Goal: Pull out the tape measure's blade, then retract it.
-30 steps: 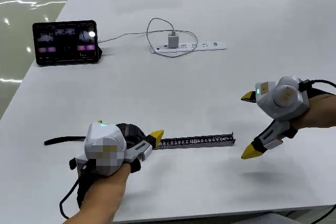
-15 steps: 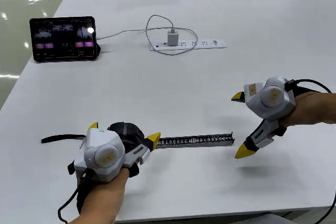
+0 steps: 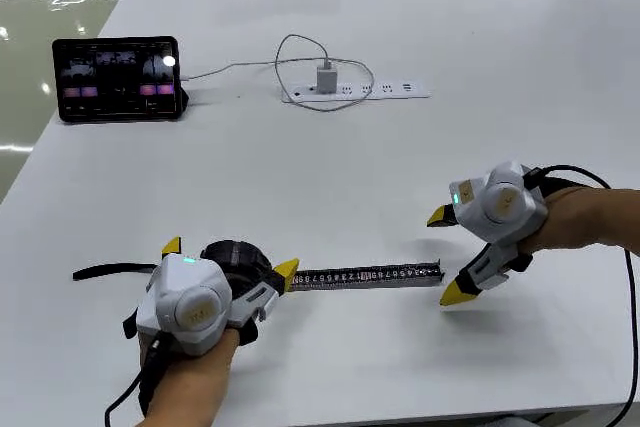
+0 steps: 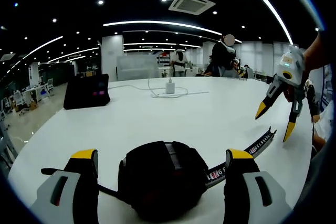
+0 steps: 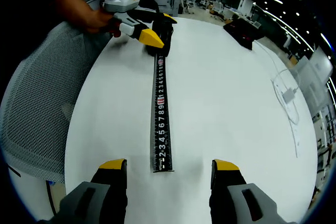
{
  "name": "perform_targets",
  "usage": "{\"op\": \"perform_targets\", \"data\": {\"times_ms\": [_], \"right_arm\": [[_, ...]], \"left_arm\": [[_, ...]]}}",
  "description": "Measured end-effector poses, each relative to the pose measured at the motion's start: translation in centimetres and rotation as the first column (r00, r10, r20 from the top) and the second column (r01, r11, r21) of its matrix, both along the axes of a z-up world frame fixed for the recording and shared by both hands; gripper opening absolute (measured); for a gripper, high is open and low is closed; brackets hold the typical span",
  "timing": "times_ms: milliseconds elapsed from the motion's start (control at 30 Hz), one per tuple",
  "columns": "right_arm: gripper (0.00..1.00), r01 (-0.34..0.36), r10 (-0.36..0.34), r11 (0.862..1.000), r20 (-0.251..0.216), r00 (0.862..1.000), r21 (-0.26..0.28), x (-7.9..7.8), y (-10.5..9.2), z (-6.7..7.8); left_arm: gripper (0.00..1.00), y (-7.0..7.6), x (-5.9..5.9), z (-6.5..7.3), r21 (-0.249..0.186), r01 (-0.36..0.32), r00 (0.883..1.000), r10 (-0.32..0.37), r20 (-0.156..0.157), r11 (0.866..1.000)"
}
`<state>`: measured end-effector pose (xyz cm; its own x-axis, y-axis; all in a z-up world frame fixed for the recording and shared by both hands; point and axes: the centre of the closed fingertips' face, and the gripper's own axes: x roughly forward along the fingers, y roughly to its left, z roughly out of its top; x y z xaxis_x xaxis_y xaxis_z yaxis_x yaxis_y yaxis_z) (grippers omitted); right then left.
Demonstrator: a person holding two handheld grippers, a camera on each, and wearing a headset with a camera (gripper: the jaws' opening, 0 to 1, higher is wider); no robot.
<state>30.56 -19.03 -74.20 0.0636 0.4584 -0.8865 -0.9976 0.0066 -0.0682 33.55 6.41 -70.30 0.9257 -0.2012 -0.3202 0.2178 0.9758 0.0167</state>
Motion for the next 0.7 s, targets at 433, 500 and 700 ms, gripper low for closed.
{"op": "perform_targets", "data": {"times_ms": [433,500,700], "right_arm": [[0.36,-0.013,0.012,0.999,-0.015,1.000,-0.052,-0.01,-0.20,-0.61],[0.35,-0.025,0.024,0.998,-0.013,1.000,-0.062,-0.08,-0.31,-0.82],[0.31,-0.038,0.036,0.997,-0.018,0.999,-0.072,-0.34,-0.34,-0.93]], "left_arm": [[0.99,0.26,-0.05,-0.76,-0.005,-0.009,0.999,0.009,-0.031,1.000],[0.99,0.23,-0.09,-0.84,-0.003,-0.007,0.999,0.007,-0.035,1.000],[0.99,0.43,-0.07,-0.85,-0.005,-0.013,0.999,0.013,-0.037,1.000]]}}
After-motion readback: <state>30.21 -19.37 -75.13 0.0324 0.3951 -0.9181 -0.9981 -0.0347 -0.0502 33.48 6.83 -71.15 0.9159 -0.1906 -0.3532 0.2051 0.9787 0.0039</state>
